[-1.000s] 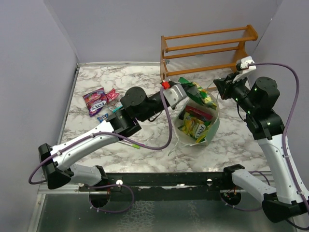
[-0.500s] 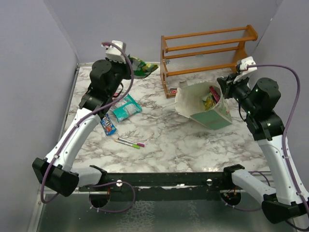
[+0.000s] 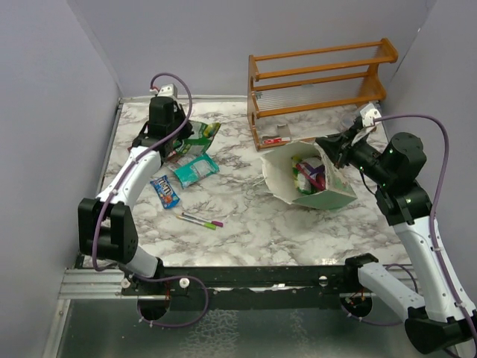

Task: Take the snacks out of the paper bag
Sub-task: Place the snack at the center of the board.

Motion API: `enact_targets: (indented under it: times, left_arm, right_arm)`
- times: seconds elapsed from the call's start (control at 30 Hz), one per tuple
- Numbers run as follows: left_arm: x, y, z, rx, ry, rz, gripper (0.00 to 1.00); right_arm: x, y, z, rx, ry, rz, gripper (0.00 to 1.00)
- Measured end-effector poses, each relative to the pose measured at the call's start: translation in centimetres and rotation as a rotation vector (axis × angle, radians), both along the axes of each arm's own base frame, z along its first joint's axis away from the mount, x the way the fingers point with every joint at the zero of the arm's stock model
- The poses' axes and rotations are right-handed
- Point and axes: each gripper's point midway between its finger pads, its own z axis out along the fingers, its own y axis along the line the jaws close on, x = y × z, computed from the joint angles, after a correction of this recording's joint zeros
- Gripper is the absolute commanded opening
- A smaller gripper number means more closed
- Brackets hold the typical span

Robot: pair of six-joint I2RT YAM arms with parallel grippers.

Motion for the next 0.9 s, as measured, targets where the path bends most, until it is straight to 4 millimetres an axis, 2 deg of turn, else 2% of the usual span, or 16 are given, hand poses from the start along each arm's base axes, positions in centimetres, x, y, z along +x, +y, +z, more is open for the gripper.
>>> enact_targets:
  times: [0.2,0.33,0.4,0.5,0.53,0.57,0.6,0.63,0.7,0.77,0.9]
  left_arm:
    - [4.9,-0.9,1.6,-0.082,-0.046,0.042,0.00]
    - [9.0,-0.5,0.8,-0.165,-0.046,0.090,0.00]
    - [10.8,0.0,-0.5,-0.221,-0.029,0.106,0.15]
    - [13.3,1.4,-4.1,-0.317,0.039,0.136,0.36]
    - [13.9,2.1,-5.5,-0.329,0.065,0.151,0.45]
    - [14.3,2.9,-6.8,-0.337,0.091,0.168,0.59]
    - [14.4,3.5,-7.9,-0.338,0.115,0.182,0.77]
    - [14.3,4.5,-9.0,-0.334,0.140,0.204,0.87]
    - [13.8,5.7,-9.9,-0.321,0.167,0.226,0.90]
    - [13.2,6.0,-9.7,-0.312,0.168,0.230,0.90]
    - [10.1,5.1,-5.0,-0.318,0.089,0.191,0.87]
  right_arm:
    - [-1.2,1.8,0.4,0.013,-0.013,0.130,0.02]
    - [-2.2,3.1,0.4,0.016,-0.011,0.236,0.02]
    - [-2.7,3.7,0.2,0.017,-0.006,0.284,0.02]
    - [-3.3,4.5,0.1,0.021,0.000,0.360,0.02]
    - [-3.4,4.8,0.0,0.023,0.005,0.381,0.02]
    - [-3.6,5.0,-0.2,0.024,0.011,0.404,0.02]
    - [-3.7,5.2,-0.3,0.025,0.016,0.421,0.02]
    - [-4.0,5.4,-0.3,0.027,0.020,0.442,0.02]
    - [-4.4,5.6,-0.4,0.029,0.019,0.469,0.02]
    - [-4.7,5.7,-0.4,0.029,0.013,0.487,0.02]
    - [-5.2,5.5,-0.6,0.025,-0.001,0.486,0.02]
